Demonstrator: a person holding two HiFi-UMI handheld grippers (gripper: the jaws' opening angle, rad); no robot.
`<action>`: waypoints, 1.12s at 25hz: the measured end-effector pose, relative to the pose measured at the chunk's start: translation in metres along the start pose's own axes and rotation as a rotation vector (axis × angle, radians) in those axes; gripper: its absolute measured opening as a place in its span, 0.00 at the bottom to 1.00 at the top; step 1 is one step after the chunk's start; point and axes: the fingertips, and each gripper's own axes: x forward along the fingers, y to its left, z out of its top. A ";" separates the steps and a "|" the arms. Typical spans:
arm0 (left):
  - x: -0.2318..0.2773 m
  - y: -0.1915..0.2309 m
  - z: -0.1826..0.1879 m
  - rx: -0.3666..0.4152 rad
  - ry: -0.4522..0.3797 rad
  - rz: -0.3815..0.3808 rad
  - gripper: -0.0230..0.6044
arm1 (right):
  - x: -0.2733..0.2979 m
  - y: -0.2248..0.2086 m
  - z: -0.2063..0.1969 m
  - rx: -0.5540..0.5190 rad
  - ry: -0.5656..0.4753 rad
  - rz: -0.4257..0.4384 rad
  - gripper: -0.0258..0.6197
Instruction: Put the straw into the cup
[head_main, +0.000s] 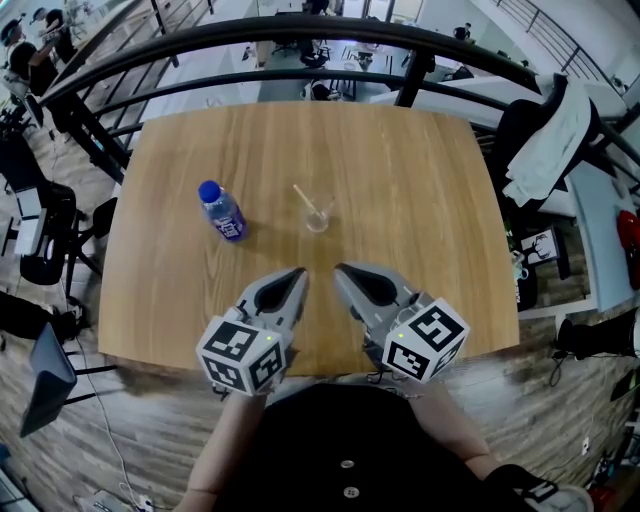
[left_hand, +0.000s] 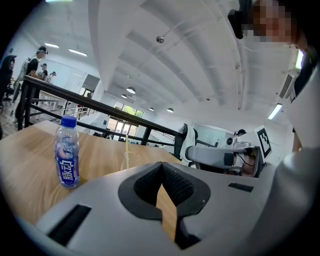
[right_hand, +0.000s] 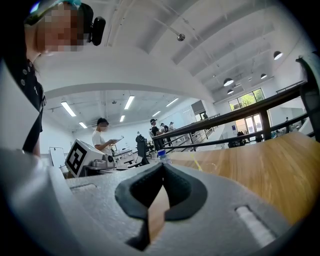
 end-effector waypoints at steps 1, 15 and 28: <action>0.000 0.000 0.000 -0.003 0.000 0.001 0.06 | 0.000 0.000 0.000 0.000 0.001 0.000 0.04; 0.003 -0.004 0.001 -0.007 -0.012 0.013 0.06 | -0.004 -0.003 -0.001 -0.002 0.009 -0.003 0.04; 0.004 -0.001 -0.003 -0.022 -0.003 -0.003 0.06 | 0.001 -0.004 -0.008 -0.035 0.036 -0.004 0.04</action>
